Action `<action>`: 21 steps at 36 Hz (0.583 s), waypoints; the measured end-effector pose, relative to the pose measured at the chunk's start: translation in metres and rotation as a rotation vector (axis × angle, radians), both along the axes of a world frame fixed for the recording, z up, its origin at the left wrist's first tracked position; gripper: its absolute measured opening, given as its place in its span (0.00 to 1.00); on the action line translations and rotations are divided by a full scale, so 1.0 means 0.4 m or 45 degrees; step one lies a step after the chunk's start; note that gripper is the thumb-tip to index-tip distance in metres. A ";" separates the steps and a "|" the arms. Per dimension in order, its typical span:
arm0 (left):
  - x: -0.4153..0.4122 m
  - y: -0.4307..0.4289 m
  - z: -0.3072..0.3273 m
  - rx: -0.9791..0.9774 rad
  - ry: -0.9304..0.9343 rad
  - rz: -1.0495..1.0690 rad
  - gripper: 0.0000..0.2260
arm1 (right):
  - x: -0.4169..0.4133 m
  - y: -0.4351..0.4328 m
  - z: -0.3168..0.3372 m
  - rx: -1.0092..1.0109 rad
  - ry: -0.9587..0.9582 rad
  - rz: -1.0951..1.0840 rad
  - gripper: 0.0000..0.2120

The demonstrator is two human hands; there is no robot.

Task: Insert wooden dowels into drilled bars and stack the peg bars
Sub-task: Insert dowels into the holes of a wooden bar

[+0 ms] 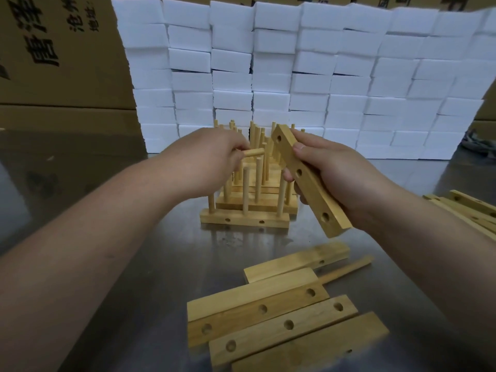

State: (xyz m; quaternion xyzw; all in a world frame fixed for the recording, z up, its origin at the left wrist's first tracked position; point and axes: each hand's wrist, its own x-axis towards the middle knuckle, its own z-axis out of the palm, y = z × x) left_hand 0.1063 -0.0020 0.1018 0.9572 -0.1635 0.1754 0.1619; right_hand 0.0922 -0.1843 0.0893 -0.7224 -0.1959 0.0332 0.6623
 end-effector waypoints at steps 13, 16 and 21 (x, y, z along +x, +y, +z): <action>-0.007 -0.036 0.010 -1.574 0.070 -0.178 0.03 | 0.011 0.004 -0.006 0.148 0.153 0.061 0.12; -0.005 -0.036 0.009 -1.679 0.035 -0.176 0.04 | 0.014 0.004 -0.007 0.145 0.176 0.056 0.11; -0.006 -0.049 0.007 -1.786 0.073 -0.262 0.05 | 0.018 0.004 -0.008 0.169 0.199 0.055 0.13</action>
